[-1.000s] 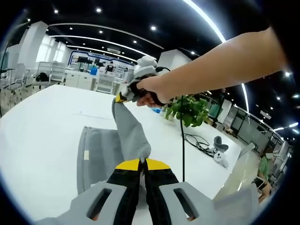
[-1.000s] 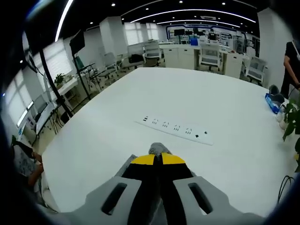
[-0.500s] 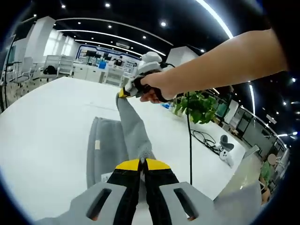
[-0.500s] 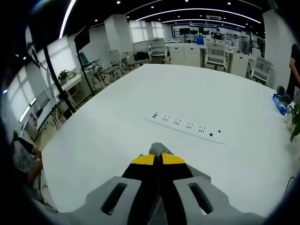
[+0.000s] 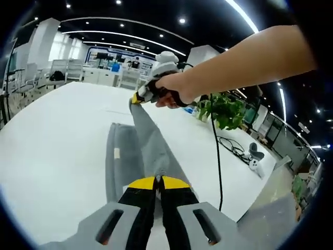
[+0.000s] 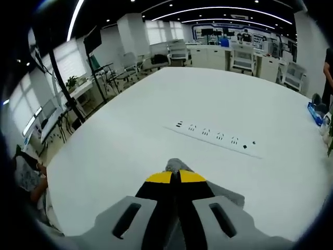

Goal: Fold the towel on the table until its edges align and the towel forms a compact rectangular stack.

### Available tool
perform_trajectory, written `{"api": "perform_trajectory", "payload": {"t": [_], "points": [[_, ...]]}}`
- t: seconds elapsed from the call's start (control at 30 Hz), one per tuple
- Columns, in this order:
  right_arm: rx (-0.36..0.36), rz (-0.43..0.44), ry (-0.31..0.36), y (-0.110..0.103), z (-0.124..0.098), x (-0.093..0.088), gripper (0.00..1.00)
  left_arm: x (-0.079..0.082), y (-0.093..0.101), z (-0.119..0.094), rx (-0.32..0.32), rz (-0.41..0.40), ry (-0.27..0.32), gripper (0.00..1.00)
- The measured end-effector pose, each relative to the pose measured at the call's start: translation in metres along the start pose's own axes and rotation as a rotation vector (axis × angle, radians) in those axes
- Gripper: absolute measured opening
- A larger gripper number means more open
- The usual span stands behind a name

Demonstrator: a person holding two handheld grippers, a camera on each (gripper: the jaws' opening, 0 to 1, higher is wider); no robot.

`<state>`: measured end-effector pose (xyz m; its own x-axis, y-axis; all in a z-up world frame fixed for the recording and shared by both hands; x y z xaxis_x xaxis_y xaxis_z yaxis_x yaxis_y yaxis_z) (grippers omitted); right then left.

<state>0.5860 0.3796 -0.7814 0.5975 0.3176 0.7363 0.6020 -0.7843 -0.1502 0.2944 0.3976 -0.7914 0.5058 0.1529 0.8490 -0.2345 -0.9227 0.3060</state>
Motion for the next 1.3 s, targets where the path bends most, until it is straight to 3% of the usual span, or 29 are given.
{"api": "perform_trajectory", "payload": {"t": [0.2, 0.37, 0.57, 1.3], "points": [[0.005, -0.024, -0.016, -0.004, 0.01, -0.004, 0.0, -0.007, -0.008, -0.001, 0.007, -0.007, -0.035, 0.03], [0.006, -0.035, -0.026, -0.007, 0.017, -0.01, 0.0, -0.02, -0.013, 0.0, 0.011, -0.003, -0.121, 0.04], [-0.002, -0.041, -0.03, -0.009, 0.029, -0.017, 0.01, -0.031, -0.024, 0.004, 0.029, -0.002, -0.181, 0.04], [-0.034, -0.028, -0.033, -0.013, 0.057, -0.029, 0.01, -0.062, -0.06, 0.009, 0.062, 0.0, -0.337, 0.04]]}}
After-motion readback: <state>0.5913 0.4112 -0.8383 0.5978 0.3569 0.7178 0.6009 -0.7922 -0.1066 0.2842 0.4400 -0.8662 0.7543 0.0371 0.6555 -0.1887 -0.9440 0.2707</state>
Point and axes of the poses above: the point that each gripper's makers call its tool centre point, and the gripper's own axes: z roughly forward along the fingers, y roughly to its right, x roughly out of its top, the point moved 4 cm from there along -z, roughly backward along the fingers
